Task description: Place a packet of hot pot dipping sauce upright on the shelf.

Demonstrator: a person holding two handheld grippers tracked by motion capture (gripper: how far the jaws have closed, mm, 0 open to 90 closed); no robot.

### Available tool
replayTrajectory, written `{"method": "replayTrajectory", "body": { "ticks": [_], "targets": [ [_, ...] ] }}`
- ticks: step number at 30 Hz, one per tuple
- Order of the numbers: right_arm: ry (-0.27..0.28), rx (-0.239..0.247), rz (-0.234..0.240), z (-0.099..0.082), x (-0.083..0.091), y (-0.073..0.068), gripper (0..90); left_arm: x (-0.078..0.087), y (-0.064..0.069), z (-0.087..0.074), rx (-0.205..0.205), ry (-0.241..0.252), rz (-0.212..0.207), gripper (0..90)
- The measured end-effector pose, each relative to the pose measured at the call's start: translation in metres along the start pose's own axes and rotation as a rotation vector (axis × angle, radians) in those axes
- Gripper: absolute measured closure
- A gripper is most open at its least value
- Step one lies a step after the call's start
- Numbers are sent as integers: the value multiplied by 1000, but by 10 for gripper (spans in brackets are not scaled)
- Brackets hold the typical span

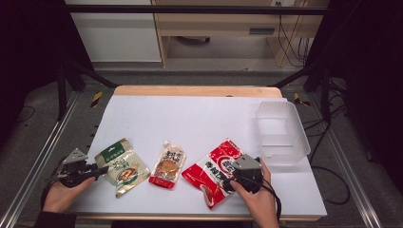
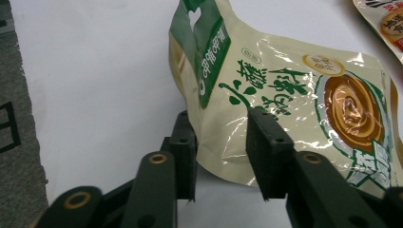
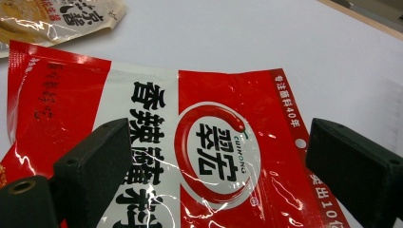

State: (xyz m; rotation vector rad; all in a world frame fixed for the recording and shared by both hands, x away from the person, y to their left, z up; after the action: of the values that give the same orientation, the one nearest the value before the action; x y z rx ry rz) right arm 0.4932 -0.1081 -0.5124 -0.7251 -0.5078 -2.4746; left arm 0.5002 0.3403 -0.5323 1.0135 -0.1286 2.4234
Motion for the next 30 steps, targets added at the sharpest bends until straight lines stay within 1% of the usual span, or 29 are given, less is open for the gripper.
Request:
{"method": "replayTrajectory", "body": {
  "ticks": [3,5,7,9,13,16,17,19,23,29,30],
  "targets": [
    [11,-3,-5,2,1,2,89,1,-1,2,-6,13,1,725],
    [11,-4,-6,1,1,2,89,2,-1,2,-10,12,3,737],
    [6,-1,-3,0,0,2,89,1,-2,2,-21,7,13,772],
    [5,-2,-4,1,0,2,89,1,-4,2,-17,9,19,799],
    [3,4,1,1,0,-1,89,2,-5,3,-19,12,15,855],
    [1,9,-1,0,-1,0,89,2,-5,4,-25,2,7,873],
    [-1,3,-3,0,-1,0,89,1,-5,4,-25,8,4,881],
    [-2,-2,-1,0,-1,0,90,2,-5,5,-30,1,-3,892],
    [-4,6,1,0,-2,-1,90,4,-4,6,-37,2,-17,900],
    [-6,6,3,0,-1,-1,89,15,-2,12,-35,42,-35,900],
    [-6,6,3,0,-1,-1,89,15,-2,12,-35,42,-35,900]
  ]
}}
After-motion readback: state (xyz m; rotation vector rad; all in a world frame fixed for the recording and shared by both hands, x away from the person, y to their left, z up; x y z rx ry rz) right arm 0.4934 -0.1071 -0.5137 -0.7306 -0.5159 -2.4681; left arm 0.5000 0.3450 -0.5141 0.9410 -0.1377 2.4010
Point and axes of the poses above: each handheld gripper's, and its own axes: x roughly backward along the jaws, z roughly out of its top, y roughly to its right, the point moved 10 cm from there along -x, roughly forward along the jaws, and after that the axes turned 2 degrees about x, right-handed, at the moved point
